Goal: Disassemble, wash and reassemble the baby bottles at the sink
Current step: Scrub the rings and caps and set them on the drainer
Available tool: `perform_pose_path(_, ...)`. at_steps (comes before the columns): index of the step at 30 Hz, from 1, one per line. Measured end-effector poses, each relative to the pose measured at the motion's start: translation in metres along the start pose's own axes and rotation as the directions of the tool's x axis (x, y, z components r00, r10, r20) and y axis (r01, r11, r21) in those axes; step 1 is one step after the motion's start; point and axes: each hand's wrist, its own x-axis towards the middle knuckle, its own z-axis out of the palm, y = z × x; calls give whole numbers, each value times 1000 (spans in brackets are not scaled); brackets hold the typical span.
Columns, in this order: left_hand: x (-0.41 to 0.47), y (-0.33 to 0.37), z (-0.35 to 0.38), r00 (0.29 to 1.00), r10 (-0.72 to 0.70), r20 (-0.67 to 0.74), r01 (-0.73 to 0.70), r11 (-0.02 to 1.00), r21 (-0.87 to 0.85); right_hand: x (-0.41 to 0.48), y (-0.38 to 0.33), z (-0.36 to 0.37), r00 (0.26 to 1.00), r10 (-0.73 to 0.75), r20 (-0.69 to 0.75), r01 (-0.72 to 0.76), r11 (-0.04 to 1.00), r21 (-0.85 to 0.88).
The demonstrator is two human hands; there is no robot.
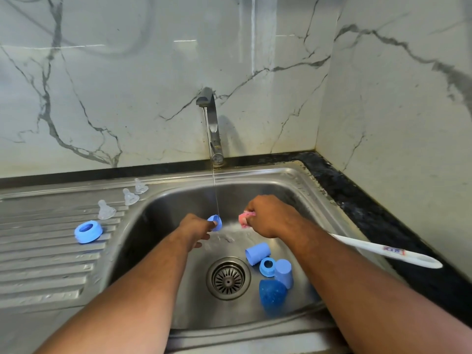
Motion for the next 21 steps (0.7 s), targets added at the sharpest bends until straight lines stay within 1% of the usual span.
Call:
perform_pose_path(3,-1,3,1,1000,23,-7,-23,997,-73,0,-1,-1,1000,-7,-12,7,1000,30)
perform_pose_path(7,-15,15,-2,997,70,-15,-71,955,-288,-2,-3,-5,998,-29,-58,31,999,35)
perform_pose_path(11,-44,32,-16,988,111,109,-39,855,-518,-5,-7,-11,976,-82,-202,95,994,57)
perform_pose_path(15,-80,39,-28,965,156,211,-3,811,-585,-16,-18,-22,925,-188,-331,222,973,66)
perform_pose_path(18,-99,34,-34,952,183,244,33,734,-678,-28,-28,-28,901,-279,-334,309,950,42)
perform_pose_path(20,-107,30,-35,937,237,258,29,683,-730,-34,-34,-27,890,-332,-314,363,931,46)
perform_pose_path(21,-109,28,-35,925,268,271,19,677,-736,-35,-36,-26,890,-344,-299,376,925,55)
